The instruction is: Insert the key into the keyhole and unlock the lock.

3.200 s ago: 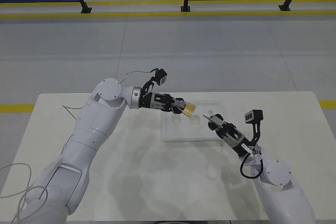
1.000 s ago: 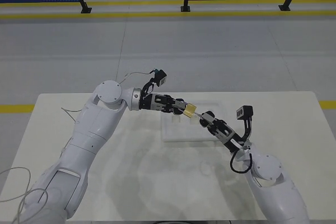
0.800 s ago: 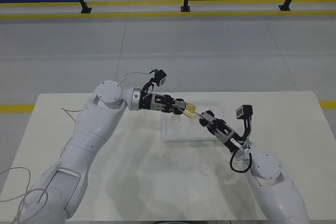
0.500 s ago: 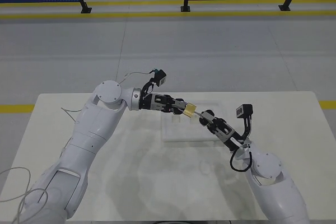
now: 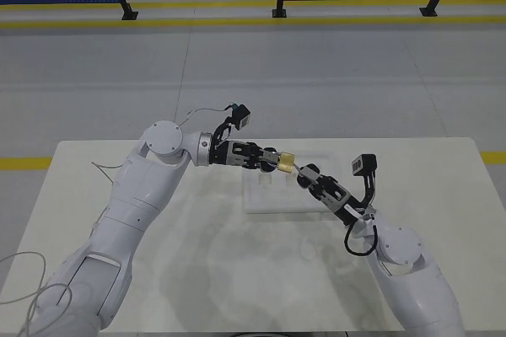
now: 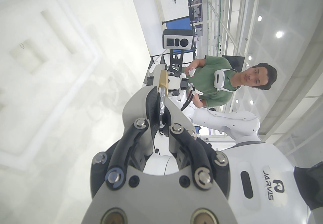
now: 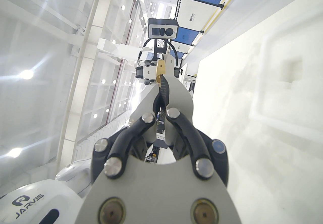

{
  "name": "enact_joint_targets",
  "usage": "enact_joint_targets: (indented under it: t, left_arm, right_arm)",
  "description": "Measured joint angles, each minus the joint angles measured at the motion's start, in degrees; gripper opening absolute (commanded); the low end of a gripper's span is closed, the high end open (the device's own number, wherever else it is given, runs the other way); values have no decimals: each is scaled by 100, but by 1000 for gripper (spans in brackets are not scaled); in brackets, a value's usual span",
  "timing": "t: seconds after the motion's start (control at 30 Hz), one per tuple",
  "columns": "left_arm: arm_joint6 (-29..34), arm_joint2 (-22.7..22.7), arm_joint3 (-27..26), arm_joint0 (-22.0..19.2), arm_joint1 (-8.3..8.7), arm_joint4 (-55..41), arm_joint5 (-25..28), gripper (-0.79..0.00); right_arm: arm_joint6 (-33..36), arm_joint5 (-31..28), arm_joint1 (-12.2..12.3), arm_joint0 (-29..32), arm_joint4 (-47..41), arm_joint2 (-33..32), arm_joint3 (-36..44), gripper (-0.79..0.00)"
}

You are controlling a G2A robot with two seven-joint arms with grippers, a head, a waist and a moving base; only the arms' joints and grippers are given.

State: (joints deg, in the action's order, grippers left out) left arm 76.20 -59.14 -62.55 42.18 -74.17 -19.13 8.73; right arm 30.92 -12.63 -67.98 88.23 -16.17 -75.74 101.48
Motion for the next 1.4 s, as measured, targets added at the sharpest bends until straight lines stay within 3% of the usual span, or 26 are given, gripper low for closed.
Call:
enact_joint_targets:
  t: [0.47, 0.8, 1.13, 1.4]
  left_arm:
    - [-183, -26, -236, 124, 35, 93, -64, -785]
    - [171, -110, -273, -1, 126, 192, -120, -785]
    - [1172, 33, -145, -296, 205, 286, -293, -785]
    - [1180, 315, -196, -367, 251, 135, -304, -785]
  right_arm:
    - [114, 27, 33, 100, -85, -162, 2, -785]
    - [506, 71, 83, 170, -237, -352, -20, -785]
    - [1682, 30, 193, 100, -582, -706, -216, -785]
    - [2617, 110, 266, -34, -945, -826, -382, -785]
